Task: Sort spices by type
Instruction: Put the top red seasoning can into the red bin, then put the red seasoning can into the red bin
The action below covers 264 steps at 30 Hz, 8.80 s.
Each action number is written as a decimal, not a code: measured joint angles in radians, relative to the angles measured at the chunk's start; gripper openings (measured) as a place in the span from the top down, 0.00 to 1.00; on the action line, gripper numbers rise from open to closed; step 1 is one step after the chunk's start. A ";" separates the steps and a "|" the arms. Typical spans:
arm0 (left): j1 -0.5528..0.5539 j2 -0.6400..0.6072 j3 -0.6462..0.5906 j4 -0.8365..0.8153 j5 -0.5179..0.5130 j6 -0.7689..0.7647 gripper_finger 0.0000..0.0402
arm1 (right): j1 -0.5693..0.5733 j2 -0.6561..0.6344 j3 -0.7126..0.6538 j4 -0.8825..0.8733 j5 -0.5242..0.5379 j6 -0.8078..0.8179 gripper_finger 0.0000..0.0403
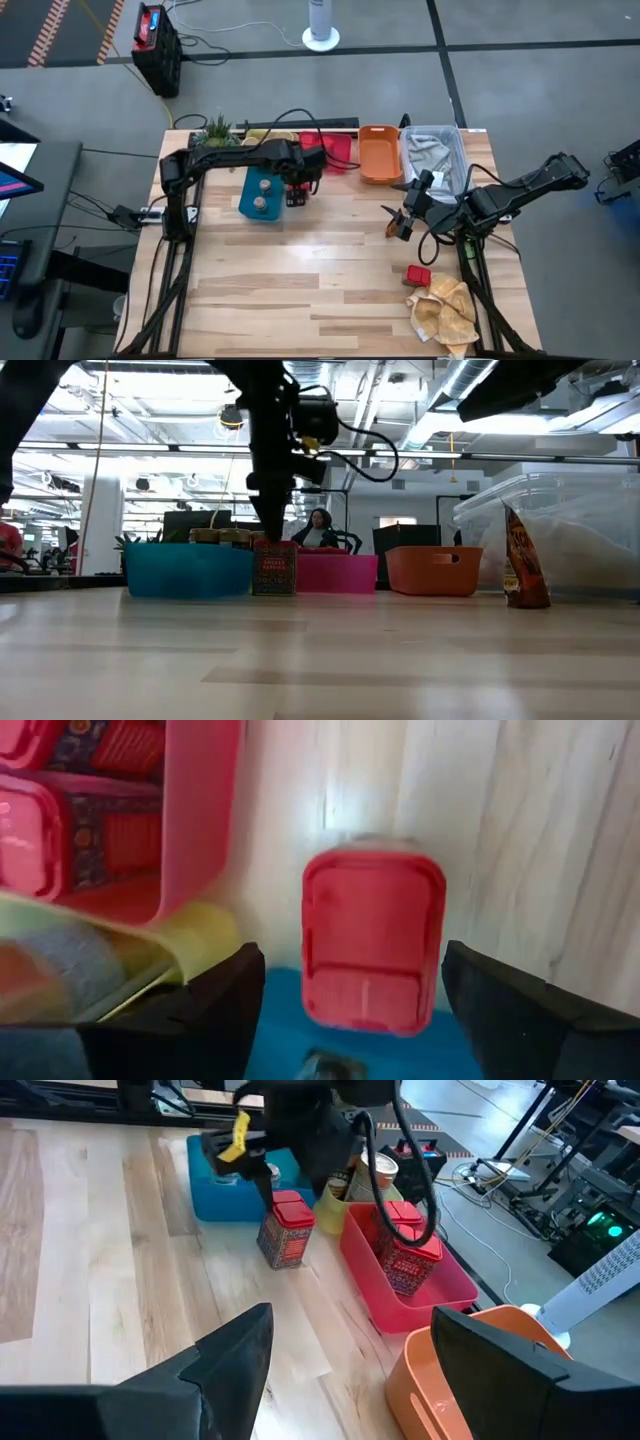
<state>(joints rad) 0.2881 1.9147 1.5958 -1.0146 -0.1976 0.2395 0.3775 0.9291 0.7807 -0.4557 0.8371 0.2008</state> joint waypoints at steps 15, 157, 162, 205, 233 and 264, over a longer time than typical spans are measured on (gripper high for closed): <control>0.028 0.001 -0.160 0.179 0.085 -0.007 0.42 | 0.000 0.000 0.000 0.000 0.009 -0.002 0.25; -0.437 -0.706 -0.833 1.178 -0.143 -0.129 0.28 | 0.302 0.567 0.430 -0.756 -0.669 0.806 0.25; -0.437 -0.705 -0.833 1.177 -0.143 -0.136 0.28 | 0.366 0.568 0.426 -0.763 -0.668 0.876 0.20; -0.450 -0.842 -0.822 1.180 -0.196 -0.184 0.28 | 0.239 0.601 0.164 -0.528 -0.800 0.734 0.35; -0.418 -0.980 -0.913 1.209 -0.222 -0.027 0.28 | -0.402 0.831 0.750 -0.313 -0.565 -0.193 0.42; -0.418 -0.980 -0.913 1.177 -0.237 0.001 0.28 | -0.792 0.967 0.802 0.007 -0.815 -0.575 0.41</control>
<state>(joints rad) -0.1299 0.9348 0.6827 0.1619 -0.4343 0.2409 -0.4145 1.8957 1.5828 -0.4486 0.0219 -0.3745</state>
